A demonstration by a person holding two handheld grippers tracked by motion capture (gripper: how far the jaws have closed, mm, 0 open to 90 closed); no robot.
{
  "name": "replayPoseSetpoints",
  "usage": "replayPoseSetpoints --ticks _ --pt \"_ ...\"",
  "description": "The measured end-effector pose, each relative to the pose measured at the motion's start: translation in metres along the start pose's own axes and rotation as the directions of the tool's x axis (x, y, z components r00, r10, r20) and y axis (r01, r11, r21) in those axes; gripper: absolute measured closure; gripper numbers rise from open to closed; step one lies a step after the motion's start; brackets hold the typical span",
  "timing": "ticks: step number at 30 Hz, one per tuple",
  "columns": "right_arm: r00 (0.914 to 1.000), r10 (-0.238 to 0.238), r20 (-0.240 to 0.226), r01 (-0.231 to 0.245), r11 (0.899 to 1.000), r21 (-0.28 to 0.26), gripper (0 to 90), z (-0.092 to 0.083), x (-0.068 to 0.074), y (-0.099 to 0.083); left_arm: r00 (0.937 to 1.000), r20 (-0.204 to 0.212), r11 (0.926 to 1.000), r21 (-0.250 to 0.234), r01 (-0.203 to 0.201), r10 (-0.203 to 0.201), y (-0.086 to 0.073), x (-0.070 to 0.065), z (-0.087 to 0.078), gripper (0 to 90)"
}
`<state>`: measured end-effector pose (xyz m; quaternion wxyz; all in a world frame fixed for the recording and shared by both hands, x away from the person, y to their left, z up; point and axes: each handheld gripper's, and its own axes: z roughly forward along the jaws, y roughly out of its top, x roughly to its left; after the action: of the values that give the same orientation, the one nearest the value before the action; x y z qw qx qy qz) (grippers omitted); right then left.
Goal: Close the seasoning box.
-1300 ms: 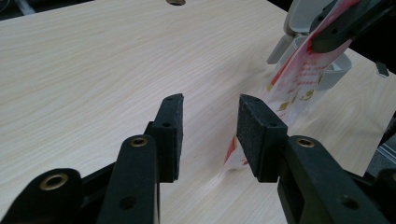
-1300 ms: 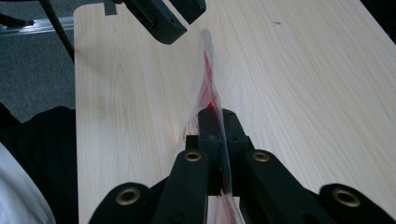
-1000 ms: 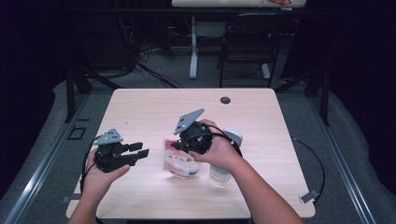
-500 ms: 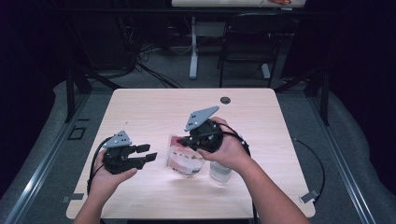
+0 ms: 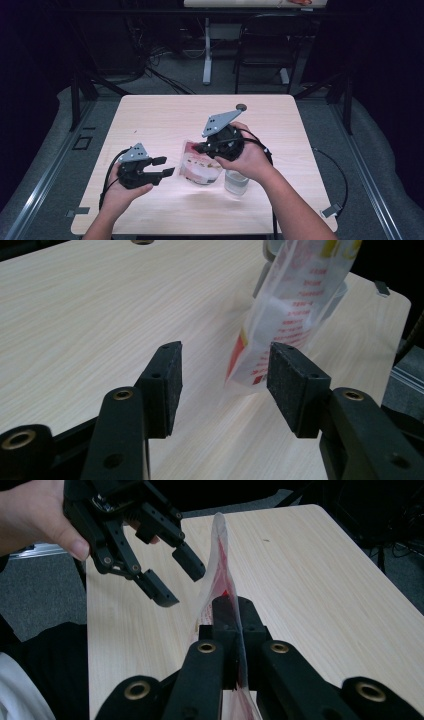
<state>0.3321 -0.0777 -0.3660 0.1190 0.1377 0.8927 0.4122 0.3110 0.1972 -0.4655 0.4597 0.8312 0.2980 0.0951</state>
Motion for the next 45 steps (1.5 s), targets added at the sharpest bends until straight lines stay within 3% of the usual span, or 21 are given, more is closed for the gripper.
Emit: replayPoseSetpoints --ticks 8,16,20,30,34,45 --pt "1.0000 -0.006 0.000 0.006 1.000 -0.011 90.0 -0.008 0.000 0.003 0.9983 0.056 0.9998 0.012 -0.017 0.016 -0.001 -0.007 0.013 48.6" --pt "1.0000 -0.005 0.004 0.005 1.000 -0.027 90.0 -0.012 0.001 0.005 0.9951 0.093 0.9994 -0.013 -0.033 0.034 -0.001 -0.013 0.024 48.6" --pt "0.9999 -0.011 0.006 0.011 1.000 -0.028 90.0 -0.013 0.002 0.006 0.9935 0.111 0.9993 -0.029 -0.022 0.026 -0.002 -0.013 0.028 48.1" --pt "0.9999 -0.013 0.002 0.013 0.999 -0.033 90.0 -0.014 0.002 0.007 0.9916 0.126 0.9993 -0.027 -0.024 0.028 -0.003 -0.016 0.040 46.1" --pt "0.9999 -0.015 -0.001 0.015 0.999 -0.035 90.0 -0.014 0.003 0.007 0.9886 0.143 0.9984 -0.036 -0.043 0.048 -0.004 -0.016 0.044 44.1" --pt "0.9997 -0.025 -0.006 0.025 0.999 -0.035 90.0 -0.015 0.007 0.007 0.9816 0.187 0.9988 -0.037 -0.031 0.037 -0.007 -0.015 0.054 40.7"
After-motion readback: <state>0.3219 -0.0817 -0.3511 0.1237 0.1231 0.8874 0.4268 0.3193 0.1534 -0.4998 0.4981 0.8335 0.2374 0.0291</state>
